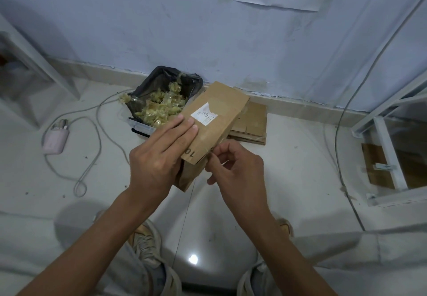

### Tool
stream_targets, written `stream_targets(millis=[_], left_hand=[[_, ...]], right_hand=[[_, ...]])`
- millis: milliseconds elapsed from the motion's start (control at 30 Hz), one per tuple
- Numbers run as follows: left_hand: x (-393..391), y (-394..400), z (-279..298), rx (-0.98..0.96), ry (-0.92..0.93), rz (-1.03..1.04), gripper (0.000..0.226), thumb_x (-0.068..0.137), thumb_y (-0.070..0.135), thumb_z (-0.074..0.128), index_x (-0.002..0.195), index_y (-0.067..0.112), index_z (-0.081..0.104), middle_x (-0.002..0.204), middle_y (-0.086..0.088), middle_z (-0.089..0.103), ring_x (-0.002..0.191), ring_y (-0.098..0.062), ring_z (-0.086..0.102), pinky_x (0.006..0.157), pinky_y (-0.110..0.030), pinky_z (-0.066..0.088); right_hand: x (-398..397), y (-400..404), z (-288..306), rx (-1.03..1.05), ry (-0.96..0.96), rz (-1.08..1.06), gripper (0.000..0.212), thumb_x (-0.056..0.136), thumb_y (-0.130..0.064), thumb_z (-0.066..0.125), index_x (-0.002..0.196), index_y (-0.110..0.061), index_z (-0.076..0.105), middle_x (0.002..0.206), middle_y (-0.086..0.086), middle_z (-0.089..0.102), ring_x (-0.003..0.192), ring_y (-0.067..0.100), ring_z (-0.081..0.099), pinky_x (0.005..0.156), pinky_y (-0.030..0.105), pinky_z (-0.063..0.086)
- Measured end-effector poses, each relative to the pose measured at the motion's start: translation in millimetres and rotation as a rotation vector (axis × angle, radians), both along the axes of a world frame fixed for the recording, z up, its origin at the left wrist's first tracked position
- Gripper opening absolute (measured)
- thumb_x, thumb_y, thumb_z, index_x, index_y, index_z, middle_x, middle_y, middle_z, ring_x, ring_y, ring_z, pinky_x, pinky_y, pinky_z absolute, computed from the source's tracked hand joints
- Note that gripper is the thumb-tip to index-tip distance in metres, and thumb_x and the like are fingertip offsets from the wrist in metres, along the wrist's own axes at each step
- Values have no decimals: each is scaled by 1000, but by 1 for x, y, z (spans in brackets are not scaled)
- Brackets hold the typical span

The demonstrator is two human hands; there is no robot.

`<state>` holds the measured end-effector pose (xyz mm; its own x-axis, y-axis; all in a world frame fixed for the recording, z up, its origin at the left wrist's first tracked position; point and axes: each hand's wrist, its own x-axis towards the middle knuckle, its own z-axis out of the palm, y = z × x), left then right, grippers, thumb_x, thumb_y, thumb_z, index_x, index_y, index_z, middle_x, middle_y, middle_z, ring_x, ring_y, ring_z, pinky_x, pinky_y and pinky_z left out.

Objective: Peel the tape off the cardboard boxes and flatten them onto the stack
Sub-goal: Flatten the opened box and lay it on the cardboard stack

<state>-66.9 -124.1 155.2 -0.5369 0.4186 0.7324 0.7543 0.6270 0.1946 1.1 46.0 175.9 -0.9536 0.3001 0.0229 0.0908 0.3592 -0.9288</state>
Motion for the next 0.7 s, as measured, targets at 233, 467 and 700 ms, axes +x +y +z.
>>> stream_targets(millis=[233,467,700], left_hand=[[6,4,-9,115,-194,-14,34,98,8,70,132,4,68,136,-10,67,131,-23,62,105,-47,53],[-9,-9,-3,210,-252,-21,44,88,-15,72,129,3,69,131,-9,69,128,-22,64,105,-48,53],[-13,-9,-7,103,-221,-69,32,100,7,67,132,6,68,136,-6,67,131,-20,61,107,-49,52]], right_hand=[[-2,4,6,99,92,-31,12,80,-36,64,75,-26,64,64,-11,64,60,14,62,61,43,58],[-11,53,25,-102,121,-175,11,85,-5,65,75,-8,64,69,2,72,65,29,70,54,32,53],[-15,59,25,-608,22,-78,11,95,4,65,92,-6,62,84,12,75,69,23,67,56,29,50]])
